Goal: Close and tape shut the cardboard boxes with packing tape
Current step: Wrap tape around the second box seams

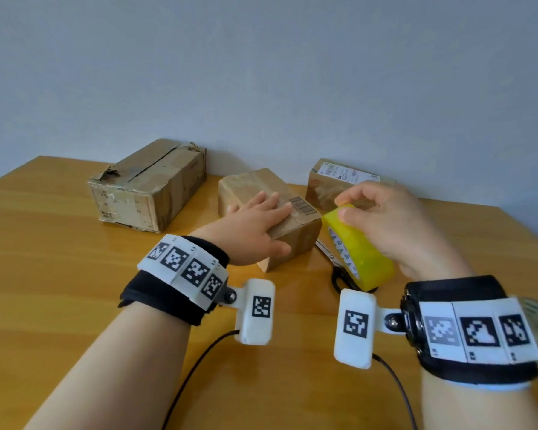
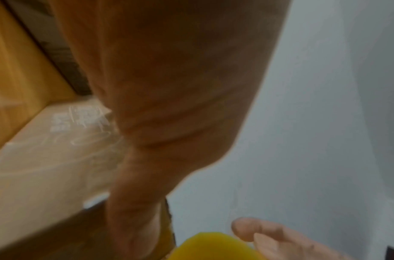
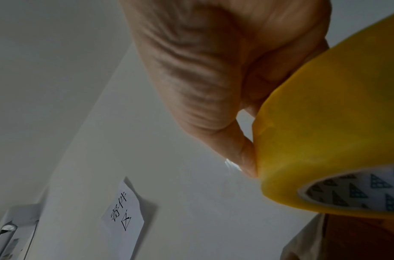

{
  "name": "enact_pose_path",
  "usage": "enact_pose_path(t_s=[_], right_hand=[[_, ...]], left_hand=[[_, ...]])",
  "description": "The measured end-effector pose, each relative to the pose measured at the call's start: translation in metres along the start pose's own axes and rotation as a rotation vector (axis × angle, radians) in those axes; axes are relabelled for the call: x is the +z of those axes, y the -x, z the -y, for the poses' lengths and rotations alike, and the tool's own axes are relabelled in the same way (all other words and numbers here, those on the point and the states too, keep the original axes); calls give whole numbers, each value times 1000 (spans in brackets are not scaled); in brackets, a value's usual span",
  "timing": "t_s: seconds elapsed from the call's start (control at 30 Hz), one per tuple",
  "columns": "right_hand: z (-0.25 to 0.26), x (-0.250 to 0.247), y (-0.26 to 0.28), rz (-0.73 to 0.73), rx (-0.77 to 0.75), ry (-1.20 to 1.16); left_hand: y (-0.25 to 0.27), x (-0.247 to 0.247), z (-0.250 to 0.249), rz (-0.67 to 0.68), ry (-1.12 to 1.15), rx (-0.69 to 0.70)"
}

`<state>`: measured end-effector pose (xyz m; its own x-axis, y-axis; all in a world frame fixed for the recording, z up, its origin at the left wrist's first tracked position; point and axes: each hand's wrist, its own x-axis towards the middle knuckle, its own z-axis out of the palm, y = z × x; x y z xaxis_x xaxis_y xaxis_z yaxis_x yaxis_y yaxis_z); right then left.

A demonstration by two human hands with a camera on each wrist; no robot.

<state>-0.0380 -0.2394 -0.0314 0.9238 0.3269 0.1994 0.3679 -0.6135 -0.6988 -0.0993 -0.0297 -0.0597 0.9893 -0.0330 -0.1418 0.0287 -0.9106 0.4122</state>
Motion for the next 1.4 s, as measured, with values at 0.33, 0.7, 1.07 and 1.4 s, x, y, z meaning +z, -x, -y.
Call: enact_pose_path(t_s=[0.33, 0.7, 1.07, 1.4], right_hand=[[8, 4, 3, 76, 36, -97], [16, -6, 12, 215, 27, -83], [26, -4, 15, 311, 8, -48], [23, -14, 34, 318, 62, -301]], left_hand=[[-6, 3, 6, 0, 67, 47], [14, -19, -3, -272, 693, 111], [1, -28, -29, -443, 775, 63], [-17, -62, -37, -342, 724, -122]])
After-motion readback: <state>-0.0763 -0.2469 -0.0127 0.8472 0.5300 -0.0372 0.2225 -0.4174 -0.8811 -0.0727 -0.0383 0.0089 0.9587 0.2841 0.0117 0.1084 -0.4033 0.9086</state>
